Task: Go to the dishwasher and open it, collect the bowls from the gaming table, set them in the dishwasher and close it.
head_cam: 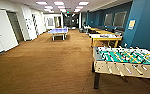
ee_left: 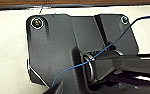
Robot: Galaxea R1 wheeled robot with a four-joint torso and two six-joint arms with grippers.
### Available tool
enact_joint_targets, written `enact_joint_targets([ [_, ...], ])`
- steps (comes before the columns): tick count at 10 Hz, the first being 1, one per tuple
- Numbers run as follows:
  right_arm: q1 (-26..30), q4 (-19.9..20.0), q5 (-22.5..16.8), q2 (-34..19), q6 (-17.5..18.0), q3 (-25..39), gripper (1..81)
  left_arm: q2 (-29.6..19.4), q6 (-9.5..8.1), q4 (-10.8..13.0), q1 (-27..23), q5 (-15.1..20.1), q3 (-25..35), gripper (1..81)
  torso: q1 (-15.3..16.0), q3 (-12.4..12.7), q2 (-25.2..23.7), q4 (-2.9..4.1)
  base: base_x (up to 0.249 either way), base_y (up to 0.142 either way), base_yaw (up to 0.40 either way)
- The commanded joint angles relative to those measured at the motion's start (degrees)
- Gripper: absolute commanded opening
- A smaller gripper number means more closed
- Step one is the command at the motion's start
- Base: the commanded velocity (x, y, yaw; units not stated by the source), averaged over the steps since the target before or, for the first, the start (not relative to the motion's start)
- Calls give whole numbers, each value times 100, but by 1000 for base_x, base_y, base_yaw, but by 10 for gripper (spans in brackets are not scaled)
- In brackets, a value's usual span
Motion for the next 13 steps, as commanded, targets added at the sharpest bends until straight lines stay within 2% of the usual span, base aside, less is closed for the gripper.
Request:
enact_joint_targets([
  [1,234,-50,-345,-54,-25,65,811,-47,-4,-11,-203,297,20,811,0,0,0,0,0,0,0],
  [13,234,-50,-345,-36,-25,57,811,-47,-13,-20,-203,297,20,811,-11,5,-2,0,95,0,0],
])
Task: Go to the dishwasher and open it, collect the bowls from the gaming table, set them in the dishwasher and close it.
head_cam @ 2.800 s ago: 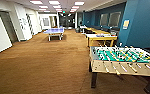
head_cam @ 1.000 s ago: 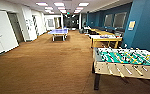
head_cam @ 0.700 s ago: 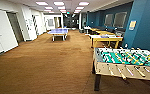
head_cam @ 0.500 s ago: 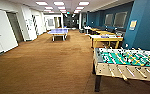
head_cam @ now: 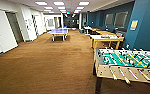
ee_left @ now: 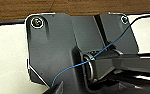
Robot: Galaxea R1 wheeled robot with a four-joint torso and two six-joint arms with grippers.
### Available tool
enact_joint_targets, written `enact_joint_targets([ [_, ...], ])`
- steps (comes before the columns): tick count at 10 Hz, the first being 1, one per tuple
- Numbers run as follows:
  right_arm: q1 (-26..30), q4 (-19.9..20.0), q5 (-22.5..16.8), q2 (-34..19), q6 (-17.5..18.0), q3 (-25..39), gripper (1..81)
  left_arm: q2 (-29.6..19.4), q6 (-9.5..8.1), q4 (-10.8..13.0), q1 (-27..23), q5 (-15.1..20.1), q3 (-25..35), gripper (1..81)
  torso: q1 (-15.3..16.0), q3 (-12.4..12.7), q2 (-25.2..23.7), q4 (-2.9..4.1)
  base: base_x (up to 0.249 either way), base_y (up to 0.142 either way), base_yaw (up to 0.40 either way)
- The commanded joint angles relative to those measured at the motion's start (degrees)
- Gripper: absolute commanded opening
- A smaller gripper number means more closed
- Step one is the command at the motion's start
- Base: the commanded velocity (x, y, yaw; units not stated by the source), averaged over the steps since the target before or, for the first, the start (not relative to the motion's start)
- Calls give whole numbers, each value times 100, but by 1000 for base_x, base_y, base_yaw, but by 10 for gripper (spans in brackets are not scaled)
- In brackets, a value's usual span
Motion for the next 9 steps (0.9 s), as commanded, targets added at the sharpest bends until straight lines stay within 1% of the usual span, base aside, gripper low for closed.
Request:
enact_joint_targets([
  [1,245,-45,-347,-49,-20,62,811,-47,-11,-15,-219,294,24,811,0,0,0,0,103,0,0],
  [9,228,-45,-312,-41,-20,62,811,-56,-11,-6,-219,294,24,811,2,0,0,0,103,0,0],
])
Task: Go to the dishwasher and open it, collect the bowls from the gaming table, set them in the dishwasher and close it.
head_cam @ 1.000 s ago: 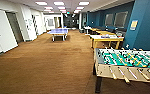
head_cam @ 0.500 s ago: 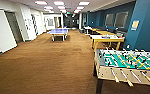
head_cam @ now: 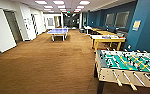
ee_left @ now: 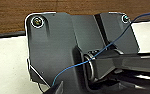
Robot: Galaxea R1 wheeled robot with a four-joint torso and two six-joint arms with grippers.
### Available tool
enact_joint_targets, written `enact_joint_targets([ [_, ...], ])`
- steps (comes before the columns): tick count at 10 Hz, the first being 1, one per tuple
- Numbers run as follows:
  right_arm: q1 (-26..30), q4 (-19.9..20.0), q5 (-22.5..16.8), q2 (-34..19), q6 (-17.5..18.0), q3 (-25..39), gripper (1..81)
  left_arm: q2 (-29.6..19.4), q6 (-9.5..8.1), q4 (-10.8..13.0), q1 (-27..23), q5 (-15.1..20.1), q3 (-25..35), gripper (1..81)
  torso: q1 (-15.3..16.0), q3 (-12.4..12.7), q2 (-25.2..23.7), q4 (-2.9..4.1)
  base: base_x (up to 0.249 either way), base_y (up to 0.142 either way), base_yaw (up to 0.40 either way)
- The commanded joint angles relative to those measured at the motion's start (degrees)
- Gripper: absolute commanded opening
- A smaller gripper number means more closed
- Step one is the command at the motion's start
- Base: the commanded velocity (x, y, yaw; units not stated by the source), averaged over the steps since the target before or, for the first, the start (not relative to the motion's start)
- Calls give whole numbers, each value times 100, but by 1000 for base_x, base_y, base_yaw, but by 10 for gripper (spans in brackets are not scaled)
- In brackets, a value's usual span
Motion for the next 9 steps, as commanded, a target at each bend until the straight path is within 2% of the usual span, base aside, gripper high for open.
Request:
enact_joint_targets([
  [1,228,-45,-321,-69,-28,70,811,-30,-11,-6,-203,306,31,811,-2,0,0,0,104,0,0],
  [9,236,-37,-312,-60,-72,70,811,-30,-11,20,-203,306,31,811,-17,6,-6,0,136,0,0],
])
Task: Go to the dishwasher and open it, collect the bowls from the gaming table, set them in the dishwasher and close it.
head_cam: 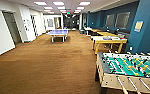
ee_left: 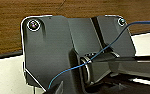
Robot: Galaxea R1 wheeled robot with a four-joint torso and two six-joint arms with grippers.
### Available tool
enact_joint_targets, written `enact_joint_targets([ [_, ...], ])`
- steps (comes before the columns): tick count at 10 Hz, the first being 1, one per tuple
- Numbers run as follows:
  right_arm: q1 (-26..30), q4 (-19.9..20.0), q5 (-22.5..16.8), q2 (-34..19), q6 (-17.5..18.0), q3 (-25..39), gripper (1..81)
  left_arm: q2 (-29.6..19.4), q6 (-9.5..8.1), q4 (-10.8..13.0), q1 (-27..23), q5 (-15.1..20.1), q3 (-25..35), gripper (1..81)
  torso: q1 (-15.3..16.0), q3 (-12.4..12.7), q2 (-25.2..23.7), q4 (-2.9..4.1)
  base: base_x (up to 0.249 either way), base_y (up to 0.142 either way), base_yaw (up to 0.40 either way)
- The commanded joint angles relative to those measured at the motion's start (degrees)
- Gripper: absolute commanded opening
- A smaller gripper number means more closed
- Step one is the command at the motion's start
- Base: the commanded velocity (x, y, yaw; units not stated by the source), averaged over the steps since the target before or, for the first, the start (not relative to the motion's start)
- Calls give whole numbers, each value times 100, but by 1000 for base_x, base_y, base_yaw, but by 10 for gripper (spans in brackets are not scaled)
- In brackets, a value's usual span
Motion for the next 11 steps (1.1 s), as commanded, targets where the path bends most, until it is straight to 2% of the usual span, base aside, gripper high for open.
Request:
enact_joint_targets([
  [1,212,-35,-353,-1,-26,92,811,-78,-11,18,-193,311,3,811,0,0,0,0,153,0,0],
  [11,203,-35,-318,16,-26,74,811,-78,-11,-9,-193,311,3,811,-2,0,0,0,159,0,0],
])
